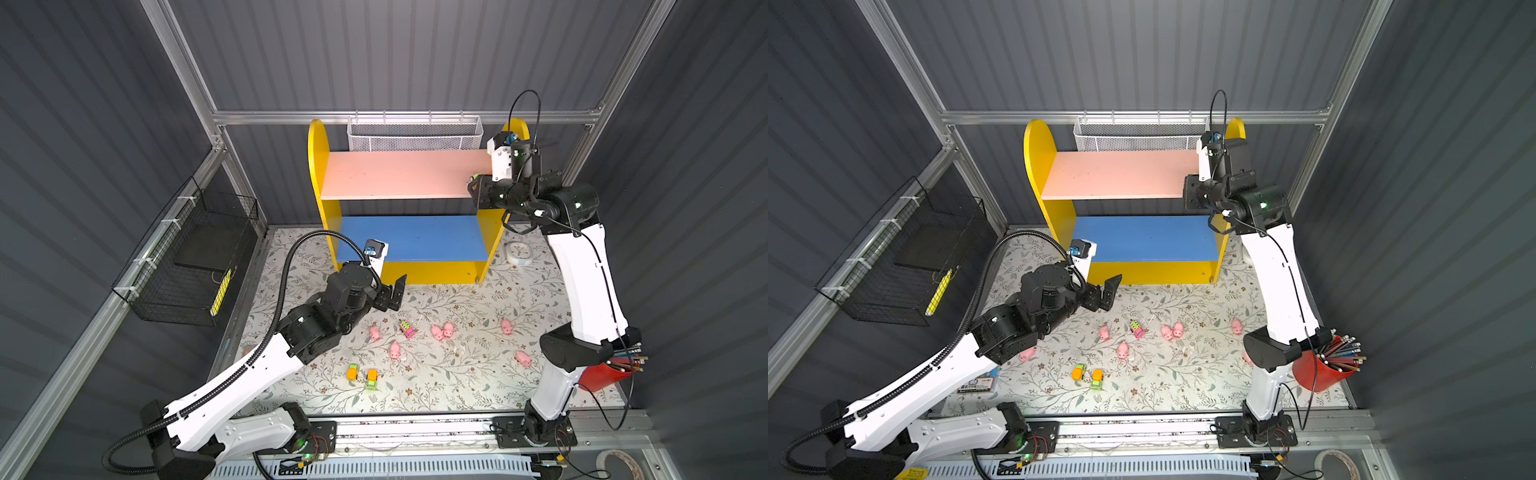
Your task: Place and organize the plastic toys onto the shelf
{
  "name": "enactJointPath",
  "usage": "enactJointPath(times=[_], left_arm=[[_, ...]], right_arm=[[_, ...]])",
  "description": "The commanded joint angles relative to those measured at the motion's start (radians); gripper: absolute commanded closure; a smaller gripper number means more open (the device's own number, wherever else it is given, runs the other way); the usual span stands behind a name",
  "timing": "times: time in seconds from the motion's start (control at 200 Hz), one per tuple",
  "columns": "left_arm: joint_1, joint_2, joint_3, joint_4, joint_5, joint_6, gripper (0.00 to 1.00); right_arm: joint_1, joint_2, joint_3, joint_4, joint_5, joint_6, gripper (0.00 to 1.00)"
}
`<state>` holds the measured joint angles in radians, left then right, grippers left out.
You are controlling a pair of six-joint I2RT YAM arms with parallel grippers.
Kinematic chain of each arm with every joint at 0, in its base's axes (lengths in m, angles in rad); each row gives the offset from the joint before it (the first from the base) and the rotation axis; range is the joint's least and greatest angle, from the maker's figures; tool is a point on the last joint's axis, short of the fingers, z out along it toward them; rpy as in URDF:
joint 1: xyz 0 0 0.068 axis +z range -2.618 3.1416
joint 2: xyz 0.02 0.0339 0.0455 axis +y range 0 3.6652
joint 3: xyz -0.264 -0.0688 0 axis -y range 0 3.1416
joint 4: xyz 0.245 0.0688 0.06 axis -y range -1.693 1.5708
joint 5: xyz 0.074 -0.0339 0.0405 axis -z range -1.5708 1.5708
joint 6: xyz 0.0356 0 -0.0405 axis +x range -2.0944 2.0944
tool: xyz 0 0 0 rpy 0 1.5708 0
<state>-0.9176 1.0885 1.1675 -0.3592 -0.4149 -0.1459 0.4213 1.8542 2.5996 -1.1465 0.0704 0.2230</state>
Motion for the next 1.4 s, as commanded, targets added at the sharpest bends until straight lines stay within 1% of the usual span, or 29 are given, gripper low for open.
enactJointPath(times=[0.0, 0.125, 0.545, 0.73, 0.896, 0.971, 1.041, 1.131, 1.236, 1.391], left_arm=[[-0.006, -0.028, -0.021, -0.012, 0.015, -0.018, 0.0], [-0.004, -0.046, -0.032, -0.016, 0.01, -0.019, 0.0], [-0.005, -0.032, -0.026, -0.021, -0.006, 0.001, 0.0], [-0.005, -0.01, -0.014, -0.017, -0.011, 0.012, 0.0], [-0.004, 0.01, -0.006, -0.015, -0.012, 0.016, 0.0], [-0.005, 0.015, -0.003, -0.016, -0.011, 0.011, 0.0], [-0.006, 0.012, -0.007, -0.018, 0.0, 0.0, 0.0], [-0.004, -0.001, -0.02, -0.023, 0.006, -0.018, 0.0], [-0.005, -0.023, -0.036, -0.041, 0.01, -0.036, 0.0], [-0.004, -0.06, -0.067, -0.087, 0.0, -0.06, 0.0]], right_arm=[[-0.004, 0.025, 0.011, -0.041, -0.023, -0.017, 0.67], [-0.005, 0.061, 0.047, -0.051, -0.023, -0.028, 0.67], [-0.006, 0.121, 0.062, -0.01, -0.017, -0.045, 0.66], [-0.01, 0.121, 0.063, 0.001, -0.025, -0.048, 0.67], [-0.008, 0.081, 0.039, -0.048, -0.037, -0.034, 0.67], [0.0, 0.024, -0.046, -0.058, -0.04, -0.028, 0.67], [0.013, -0.054, -0.192, -0.047, -0.033, -0.02, 0.67], [0.042, -0.179, -0.414, -0.001, -0.022, 0.0, 0.67], [0.082, -0.325, -0.724, 0.062, -0.032, 0.047, 0.66], [0.199, -0.446, -1.095, 0.107, -0.038, 0.132, 0.66]])
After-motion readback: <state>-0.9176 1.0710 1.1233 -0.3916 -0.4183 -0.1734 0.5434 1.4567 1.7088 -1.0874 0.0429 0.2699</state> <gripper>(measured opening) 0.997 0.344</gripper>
